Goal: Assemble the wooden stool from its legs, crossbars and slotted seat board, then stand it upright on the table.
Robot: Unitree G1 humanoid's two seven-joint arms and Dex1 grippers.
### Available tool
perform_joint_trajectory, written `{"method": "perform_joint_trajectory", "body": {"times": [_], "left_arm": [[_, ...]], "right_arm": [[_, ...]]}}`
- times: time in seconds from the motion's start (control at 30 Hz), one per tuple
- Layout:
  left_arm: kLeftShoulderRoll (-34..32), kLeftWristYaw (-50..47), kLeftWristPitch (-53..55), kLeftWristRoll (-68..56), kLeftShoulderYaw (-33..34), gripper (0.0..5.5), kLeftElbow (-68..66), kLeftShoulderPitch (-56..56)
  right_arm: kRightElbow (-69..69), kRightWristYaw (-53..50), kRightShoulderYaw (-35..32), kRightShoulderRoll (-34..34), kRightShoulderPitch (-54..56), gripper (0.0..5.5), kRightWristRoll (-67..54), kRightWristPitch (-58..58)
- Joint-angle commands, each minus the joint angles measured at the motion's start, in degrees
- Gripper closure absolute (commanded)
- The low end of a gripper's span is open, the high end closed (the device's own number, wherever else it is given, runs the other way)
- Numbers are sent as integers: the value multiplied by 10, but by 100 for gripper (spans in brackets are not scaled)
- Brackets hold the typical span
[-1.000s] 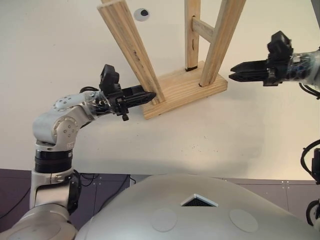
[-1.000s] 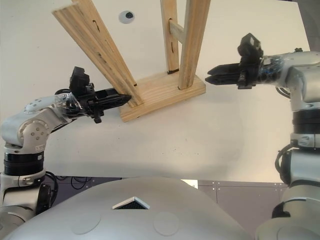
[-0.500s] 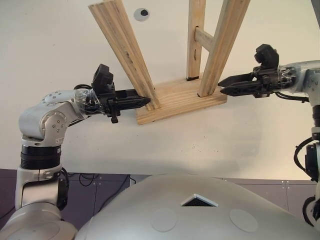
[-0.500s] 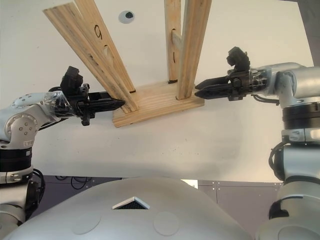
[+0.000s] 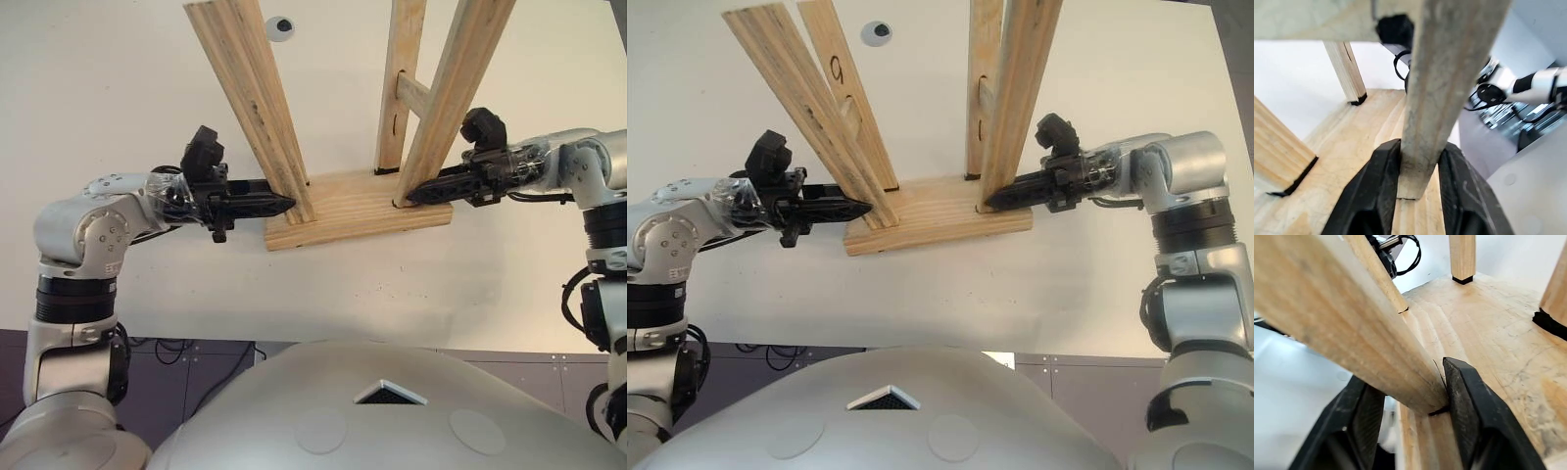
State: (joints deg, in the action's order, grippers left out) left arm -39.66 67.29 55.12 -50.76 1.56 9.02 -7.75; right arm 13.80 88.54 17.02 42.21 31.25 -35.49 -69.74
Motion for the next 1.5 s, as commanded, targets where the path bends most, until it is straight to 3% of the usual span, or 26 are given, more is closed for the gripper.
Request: {"method": "perform_joint_trajectory", "body": {"times": [0.03,0.13,0.23,0.4,0.43,0.6,0.73,0.87,0.93,1.03,1.2,1.37,1.5], "left_arm": [[19,-99,116,-43,34,448,-39,-56],[18,-166,207,-42,29,448,-56,-100],[39,-214,247,-23,32,444,-103,-133],[78,-285,209,39,38,443,-215,-162],[78,-281,205,38,41,403,-233,-168],[58,-251,188,42,49,325,-283,-191],[39,-238,198,3,124,286,-295,-201],[40,-248,200,-53,243,286,-321,-228],[42,-251,146,-39,267,286,-325,-221],[50,-181,-88,70,222,286,-252,-128],[64,-141,-279,176,160,286,-235,-57],[35,-44,-386,250,61,286,-160,4],[0,28,-429,291,10,286,-175,-31]], "right_arm": [[-12,-22,11,-23,32,403,-52,-140],[-4,-62,-22,-61,48,423,-94,-223],[42,-121,-46,-87,53,425,-106,-227],[224,-285,-114,-168,89,428,-21,-226],[237,-298,-122,-174,91,428,-18,-224],[261,-345,-178,-198,93,325,-25,-210],[233,-362,-206,-182,64,238,-39,-214],[213,-341,-232,-144,36,238,-50,-169],[188,-327,-276,-129,22,238,-66,-123],[104,-317,-358,-121,-1,238,-96,-29],[52,-279,-377,-93,-41,238,-98,26],[41,-225,-319,-34,-68,238,-50,98],[44,-123,-253,45,-92,238,6,185]]}}
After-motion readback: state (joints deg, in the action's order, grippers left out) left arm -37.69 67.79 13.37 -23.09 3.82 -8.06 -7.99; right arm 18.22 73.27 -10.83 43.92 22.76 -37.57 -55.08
